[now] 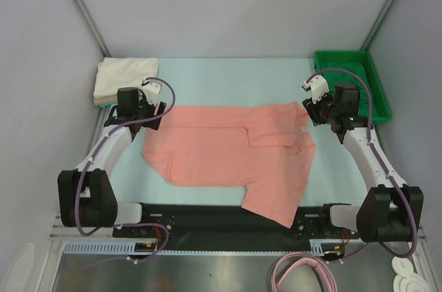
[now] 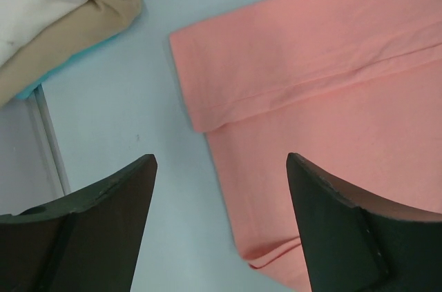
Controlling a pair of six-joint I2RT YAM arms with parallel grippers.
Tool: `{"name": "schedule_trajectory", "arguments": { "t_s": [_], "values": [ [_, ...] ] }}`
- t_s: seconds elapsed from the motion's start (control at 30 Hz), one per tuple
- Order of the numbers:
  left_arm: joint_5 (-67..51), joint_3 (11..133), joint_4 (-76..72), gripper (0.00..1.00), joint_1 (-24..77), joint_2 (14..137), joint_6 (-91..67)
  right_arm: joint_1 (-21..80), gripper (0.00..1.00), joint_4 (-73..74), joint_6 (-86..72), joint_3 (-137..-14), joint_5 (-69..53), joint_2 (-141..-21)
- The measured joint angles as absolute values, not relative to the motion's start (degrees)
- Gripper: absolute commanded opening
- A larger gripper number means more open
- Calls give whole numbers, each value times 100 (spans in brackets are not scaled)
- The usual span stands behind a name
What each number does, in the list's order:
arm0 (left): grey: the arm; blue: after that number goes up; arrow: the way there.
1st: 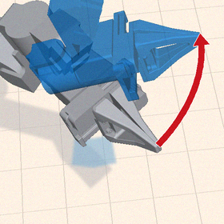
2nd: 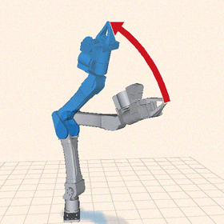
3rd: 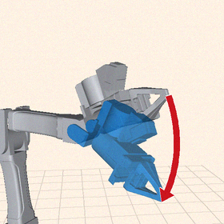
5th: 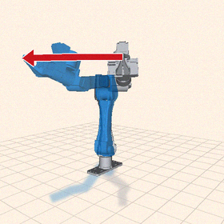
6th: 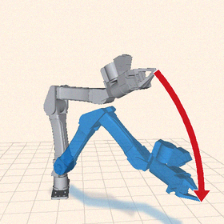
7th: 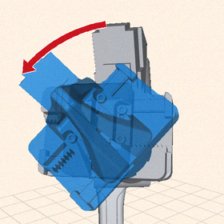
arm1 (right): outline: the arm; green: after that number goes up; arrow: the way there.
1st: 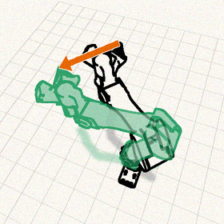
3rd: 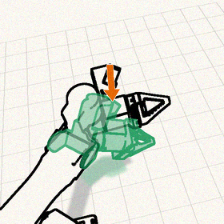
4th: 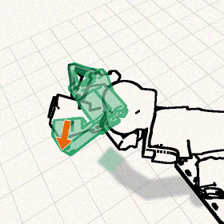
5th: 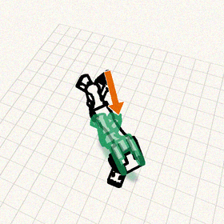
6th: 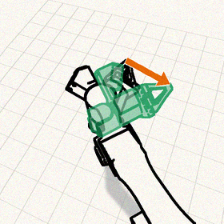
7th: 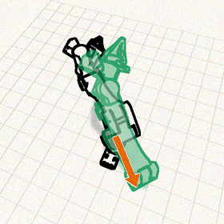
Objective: Fold and stack the t-shirts
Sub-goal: Fold the tshirt
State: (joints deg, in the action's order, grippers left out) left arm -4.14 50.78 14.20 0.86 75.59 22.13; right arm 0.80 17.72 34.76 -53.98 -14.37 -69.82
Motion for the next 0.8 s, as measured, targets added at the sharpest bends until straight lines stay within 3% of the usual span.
{"name": "schedule_trajectory", "arguments": {
  "t_s": [0.37, 0.8],
  "values": [
    [-217, 6036, 1474, 67, -298, 9349, 2187, -259, 49, 1702, 3308, -6438, -1400, -9255],
    [-165, 7266, 1712, 61, -491, 10932, 2080, -259, 49, 1706, 3041, -8040, -1533, -11314]
  ]
}}
